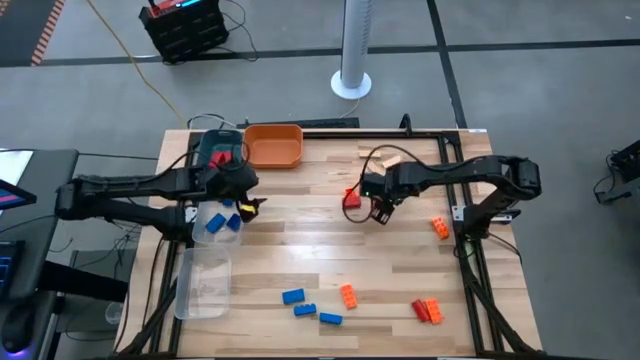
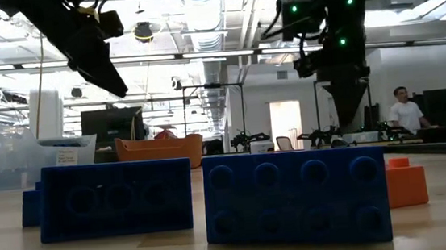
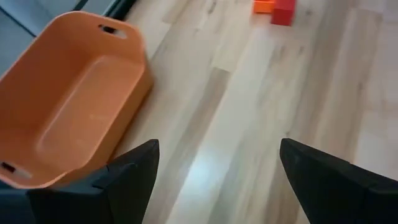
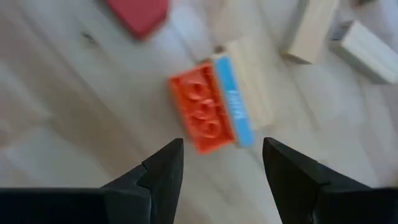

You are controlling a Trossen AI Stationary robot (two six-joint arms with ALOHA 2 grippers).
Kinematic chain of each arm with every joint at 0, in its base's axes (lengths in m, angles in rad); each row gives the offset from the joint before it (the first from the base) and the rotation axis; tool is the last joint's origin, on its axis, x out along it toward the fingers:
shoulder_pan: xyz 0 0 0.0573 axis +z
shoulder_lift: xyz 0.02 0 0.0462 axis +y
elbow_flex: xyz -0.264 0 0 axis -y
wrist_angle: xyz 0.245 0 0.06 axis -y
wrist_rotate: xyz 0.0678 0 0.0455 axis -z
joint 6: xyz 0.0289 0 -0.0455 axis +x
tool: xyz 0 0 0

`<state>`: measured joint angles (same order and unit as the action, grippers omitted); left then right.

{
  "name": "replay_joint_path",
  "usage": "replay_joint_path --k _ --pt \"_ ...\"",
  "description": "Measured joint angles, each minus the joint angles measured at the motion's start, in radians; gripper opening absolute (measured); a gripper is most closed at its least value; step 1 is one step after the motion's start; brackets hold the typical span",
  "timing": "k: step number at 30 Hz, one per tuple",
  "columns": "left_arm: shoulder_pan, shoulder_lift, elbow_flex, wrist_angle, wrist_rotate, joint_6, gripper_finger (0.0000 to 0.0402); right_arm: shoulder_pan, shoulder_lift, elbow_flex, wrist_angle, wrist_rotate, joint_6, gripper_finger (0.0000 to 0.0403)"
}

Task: Sort blocks
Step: Put the wooden brown block into the bottom transparent bin

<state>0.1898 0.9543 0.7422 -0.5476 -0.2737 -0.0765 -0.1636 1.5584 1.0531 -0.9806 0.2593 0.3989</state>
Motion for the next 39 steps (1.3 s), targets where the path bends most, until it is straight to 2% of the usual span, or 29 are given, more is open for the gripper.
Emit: replay_joint_path --k 4,8,15,21,25,32,36,39 --pt "-0.022 0.000 0.000 0.010 0.000 -0.007 0.0326 -0.061 0.000 -0.002 0.025 -0.012 -0.052 0.0225" --pt "-0.027 0.000 0.000 0.040 -0.001 -0.005 0.0326 -0.108 0.000 -0.002 0.139 -0.079 -0.087 0.0225" --pt "-0.027 0.000 0.000 0.045 -0.001 -0.008 0.0327 -0.191 0.000 -0.002 0.201 -0.015 -0.087 0.0225" --pt "-0.027 0.000 0.000 0.046 -0.001 -0.015 0.0327 -0.286 0.015 -0.002 0.259 -0.019 -0.131 0.0225" --pt "-0.027 0.000 0.000 0.046 -0.001 -0.015 0.0327 -0.338 0.063 -0.002 0.308 -0.057 -0.162 0.0225" --pt "-0.028 0.000 0.000 0.041 -0.001 -0.008 0.0327 -0.378 0.199 -0.002 0.324 -0.058 -0.184 0.0225" --pt "-0.028 0.000 0.000 0.038 -0.001 -0.007 0.0327 -0.390 0.237 -0.002 0.334 -0.060 -0.207 0.0225" --pt "-0.028 0.000 0.000 0.038 -0.001 0.000 0.0327 -0.407 0.258 -0.001 0.345 -0.101 -0.214 0.0220"
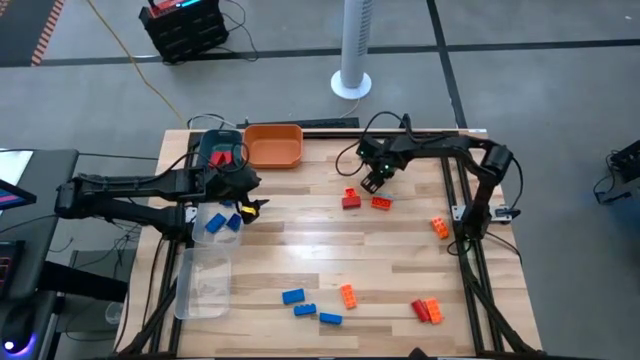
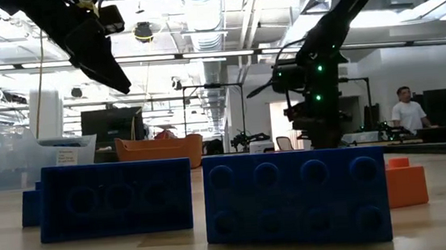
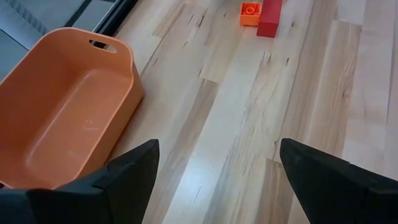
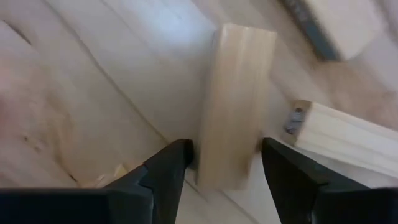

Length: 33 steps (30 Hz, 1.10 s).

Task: Sort blocks
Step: Put the wooden brown block into the bottom transparent bin

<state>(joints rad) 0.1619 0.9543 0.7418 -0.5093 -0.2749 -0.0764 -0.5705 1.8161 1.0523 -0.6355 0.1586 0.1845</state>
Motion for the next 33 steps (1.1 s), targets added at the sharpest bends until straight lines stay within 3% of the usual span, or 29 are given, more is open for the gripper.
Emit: replay_joint_path --k 3,8,12,16,21,26,33 --pt "0.000 0.000 0.000 0.000 0.000 0.000 0.0327 -0.015 0.002 0.001 0.003 -0.024 -0.008 0.0192" --pt "0.000 0.000 0.000 0.000 0.013 0.016 0.0327 -0.017 -0.012 0.000 0.011 -0.037 -0.033 0.0108" --pt "-0.001 0.000 0.000 0.013 0.098 0.092 0.0327 -0.006 -0.026 0.000 -0.006 -0.075 -0.056 0.0061" --pt "-0.023 0.000 0.000 0.036 0.179 0.172 0.0327 0.040 -0.081 -0.005 -0.064 -0.083 -0.063 0.0059" --pt "-0.067 0.000 0.000 0.101 0.191 0.283 0.0327 0.152 -0.209 -0.003 -0.049 -0.086 -0.104 0.0065" --pt "-0.106 0.007 0.000 0.207 0.187 0.455 0.0327 0.282 -0.311 -0.002 0.108 -0.226 -0.053 0.0065" --pt "-0.132 0.095 0.000 0.375 0.185 0.702 0.0327 0.429 -0.296 0.006 0.339 -0.328 0.037 0.0065"
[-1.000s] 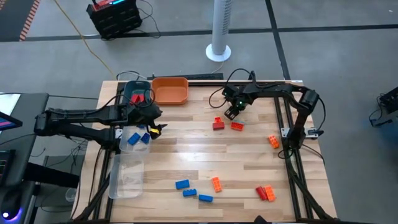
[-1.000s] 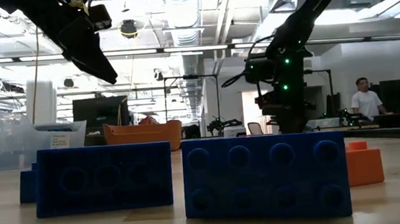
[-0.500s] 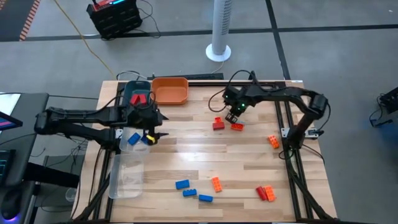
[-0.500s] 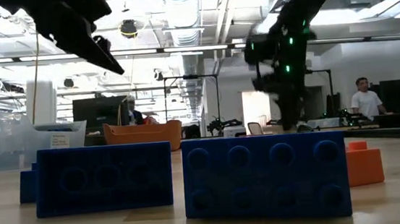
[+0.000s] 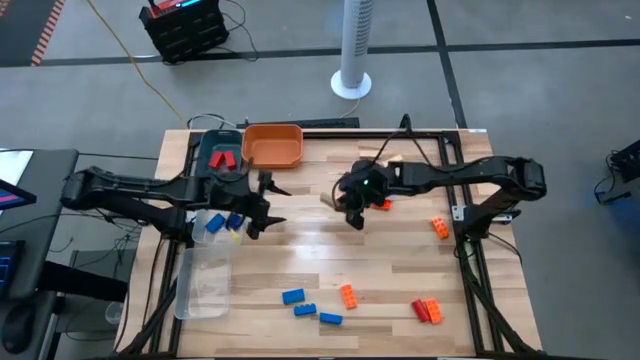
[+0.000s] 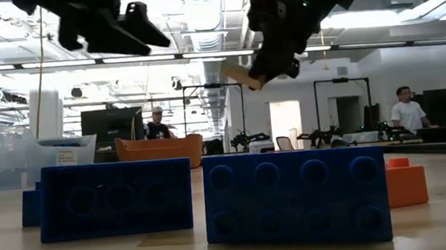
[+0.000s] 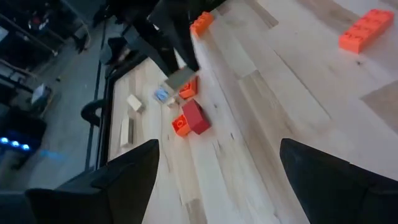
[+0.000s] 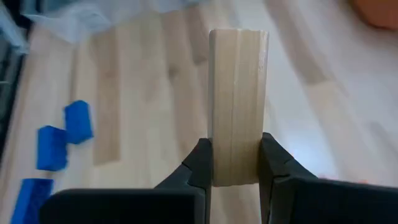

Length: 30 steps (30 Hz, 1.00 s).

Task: Sort blocks
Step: Put the wooden brown block into the bottom transparent bin

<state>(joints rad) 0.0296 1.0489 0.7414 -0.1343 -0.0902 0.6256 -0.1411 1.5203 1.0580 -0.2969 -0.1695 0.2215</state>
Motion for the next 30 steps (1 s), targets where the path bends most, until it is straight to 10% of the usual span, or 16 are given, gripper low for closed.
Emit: replay_joint_path --k 18,30 --pt "-0.083 0.195 0.000 0.213 0.000 0.227 0.0281 0.070 0.204 0.242 -0.001 -0.174 0.009 0.0066" --pt "-0.096 0.197 0.000 0.276 -0.007 0.230 0.0147 0.067 0.203 0.276 0.003 -0.207 0.013 0.0066"
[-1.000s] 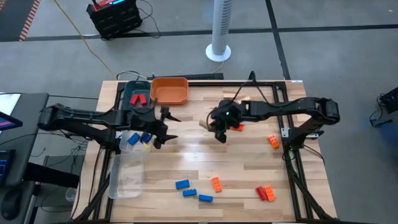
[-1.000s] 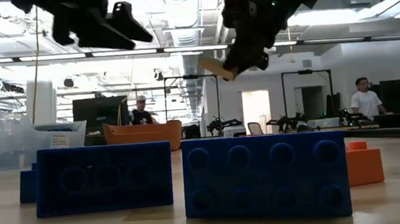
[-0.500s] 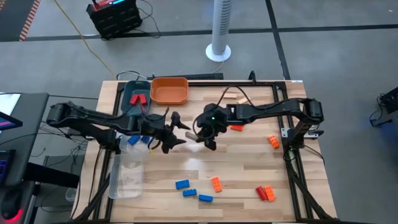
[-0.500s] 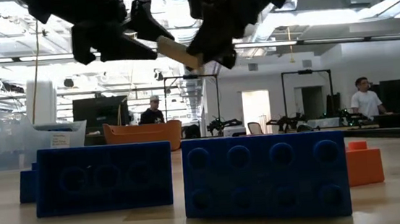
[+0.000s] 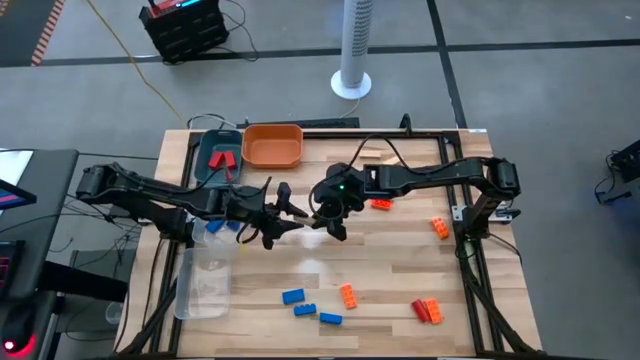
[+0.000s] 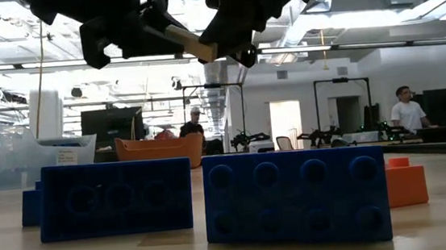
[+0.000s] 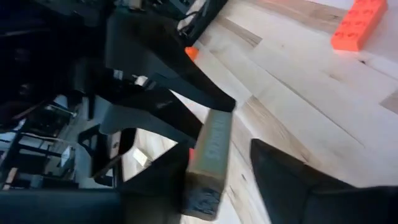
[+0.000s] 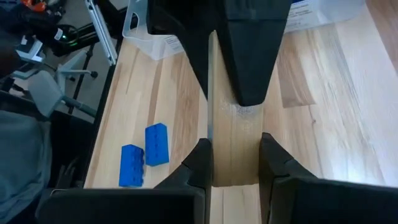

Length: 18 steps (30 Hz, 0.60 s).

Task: Sort blocks
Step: Put the wooden brown block into the bottom transparent bin

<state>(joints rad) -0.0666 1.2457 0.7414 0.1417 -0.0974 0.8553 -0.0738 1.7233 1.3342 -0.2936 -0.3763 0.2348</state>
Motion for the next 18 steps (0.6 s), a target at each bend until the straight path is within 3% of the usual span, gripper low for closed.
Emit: replay_joint_path --k 5,9,13,18 --pt "-0.001 0.000 0.000 -0.003 0.006 0.027 0.0051 0.015 0.000 0.000 0.012 -0.001 0.000 0.0069" --pt "-0.003 0.000 0.000 -0.007 0.014 -0.035 0.0051 0.022 0.000 0.000 0.019 -0.001 -0.001 0.0093" --pt "-0.018 -0.014 0.000 -0.057 -0.004 -0.185 0.0051 0.016 -0.001 0.000 -0.015 0.009 0.000 0.0142" --pt "-0.079 -0.069 0.041 -0.336 -0.039 -0.473 0.0051 0.011 -0.002 0.001 -0.097 0.011 -0.002 0.0198"
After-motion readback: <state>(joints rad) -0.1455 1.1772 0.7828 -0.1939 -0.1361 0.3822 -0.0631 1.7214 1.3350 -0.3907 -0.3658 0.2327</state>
